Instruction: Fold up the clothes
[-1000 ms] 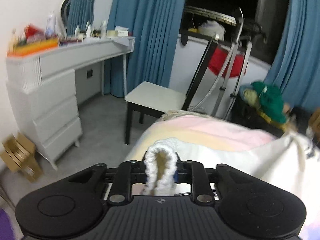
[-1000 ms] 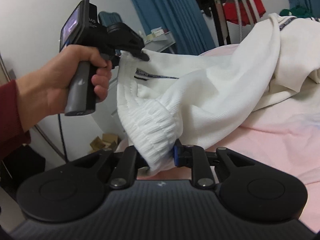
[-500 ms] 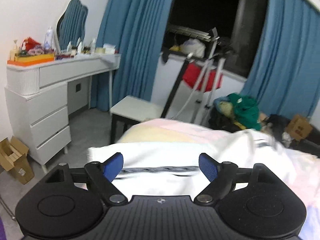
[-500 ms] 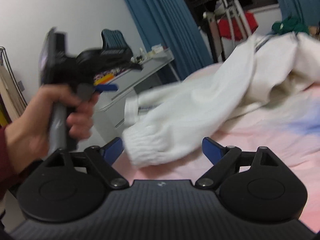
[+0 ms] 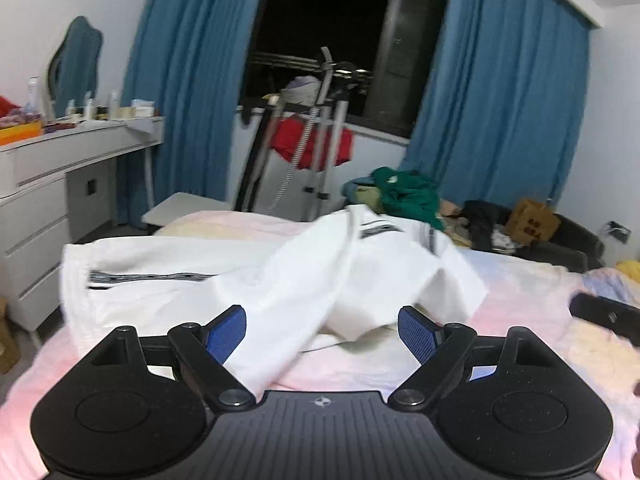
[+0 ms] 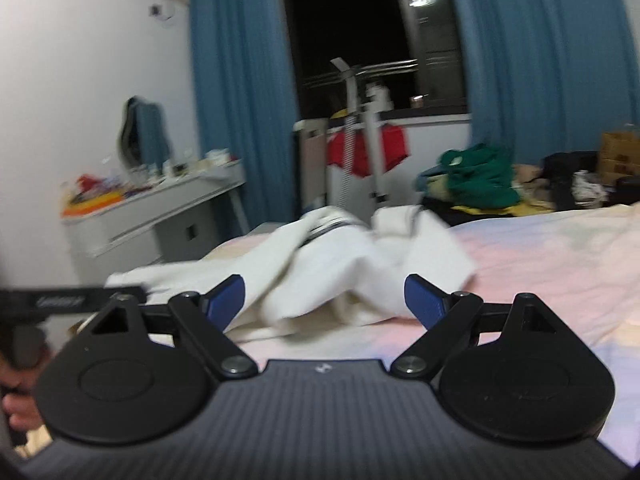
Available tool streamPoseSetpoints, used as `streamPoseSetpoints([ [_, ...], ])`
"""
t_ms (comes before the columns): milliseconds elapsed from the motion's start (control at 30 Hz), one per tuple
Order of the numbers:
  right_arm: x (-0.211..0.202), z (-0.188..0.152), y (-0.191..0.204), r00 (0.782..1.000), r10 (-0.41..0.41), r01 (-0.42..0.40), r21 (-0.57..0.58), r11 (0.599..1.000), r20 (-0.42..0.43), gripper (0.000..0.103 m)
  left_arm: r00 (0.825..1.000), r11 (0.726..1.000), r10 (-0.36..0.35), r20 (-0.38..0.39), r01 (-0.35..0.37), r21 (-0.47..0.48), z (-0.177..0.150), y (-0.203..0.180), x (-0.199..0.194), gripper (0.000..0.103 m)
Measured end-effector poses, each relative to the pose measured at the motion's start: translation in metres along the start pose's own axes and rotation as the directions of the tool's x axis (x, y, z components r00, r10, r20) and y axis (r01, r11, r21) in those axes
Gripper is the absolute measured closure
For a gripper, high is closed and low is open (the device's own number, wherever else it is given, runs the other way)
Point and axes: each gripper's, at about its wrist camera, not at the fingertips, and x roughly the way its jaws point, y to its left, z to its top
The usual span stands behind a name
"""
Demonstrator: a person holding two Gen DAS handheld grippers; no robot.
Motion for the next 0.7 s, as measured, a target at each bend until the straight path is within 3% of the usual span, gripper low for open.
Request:
streamPoseSetpoints([
  [133, 0.014, -0.007, -0.023, 1.000, -0.010, 0.008, 0.053, 0.999, 0.029, 0.015, 1.000, 0.999, -0.016, -0.011, 0.017, 0.033, -0.017, -0.006, 0.013, 0.021],
  [267, 0.020, -0.015, -0.033, 1.000, -0.019, 0.018, 0.064, 0.998, 0.021, 0.015, 0.996, 1.000, -0.016, -0.089, 0.015, -0.015, -0.031, 0.006, 0.042, 0.025],
  [700, 0.015, -0.025, -0.039, 0.998, -0.053, 0.054, 0.068, 0.996, -0.015, 0.015, 0.994, 0.999, -0.033, -0.102, 0.036, 0.022, -0.033, 0.007, 0.059, 0.025],
])
